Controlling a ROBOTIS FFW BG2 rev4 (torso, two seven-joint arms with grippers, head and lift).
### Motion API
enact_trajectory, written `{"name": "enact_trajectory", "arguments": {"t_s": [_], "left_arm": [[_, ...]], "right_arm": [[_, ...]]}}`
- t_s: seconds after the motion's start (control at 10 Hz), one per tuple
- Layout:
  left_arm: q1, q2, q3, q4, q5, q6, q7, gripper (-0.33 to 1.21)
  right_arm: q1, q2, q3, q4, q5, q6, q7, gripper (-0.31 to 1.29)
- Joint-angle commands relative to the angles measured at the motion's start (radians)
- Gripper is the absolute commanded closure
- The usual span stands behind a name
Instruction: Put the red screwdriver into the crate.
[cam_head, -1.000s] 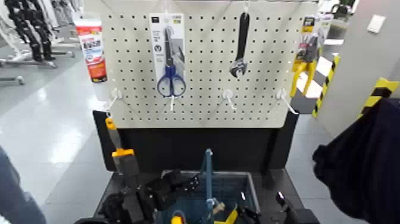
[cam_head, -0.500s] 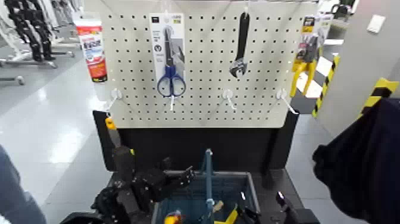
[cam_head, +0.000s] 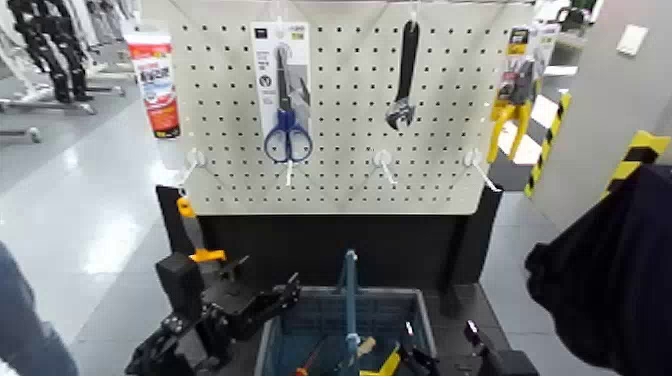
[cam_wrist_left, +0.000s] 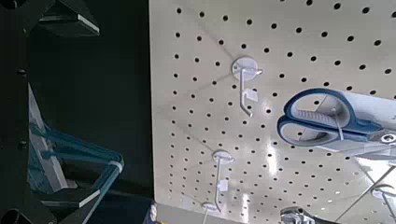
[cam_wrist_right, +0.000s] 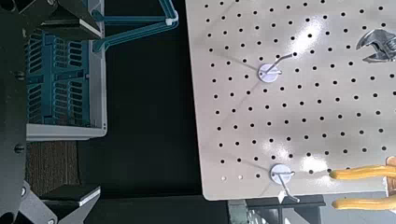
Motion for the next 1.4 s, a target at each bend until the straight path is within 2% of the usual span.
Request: {"name": "enact_trajectory", "arguments": {"t_s": [0.1, 0.5, 1.0, 1.4], "left_arm": [[0.052, -0.014, 0.023, -0.034, -0.097, -0.035, 0.038, 0.10], [0.141, -0.055, 0.057, -0.051, -0.203, -0.131, 0.136, 0.10], [0.259, -0.054, 0.046, -0.083, -0.263, -0.240, 0.368, 0.10], [0.289, -0.052, 0.046, -0.093, -0.276, -0.252, 0.406, 0.10]], "right_arm": [[0.002, 0.002, -0.003, -0.001, -0.008, 0.001, 0.007, 0.14], [0.007, 0.006, -0.012, -0.003, -0.008, -0.003, 0.018, 0.14], [0.013, 0.012, -0.020, -0.003, -0.016, -0.009, 0.029, 0.14], [0.015, 0.014, -0.029, -0.007, -0.011, 0.004, 0.037, 0.14]]}}
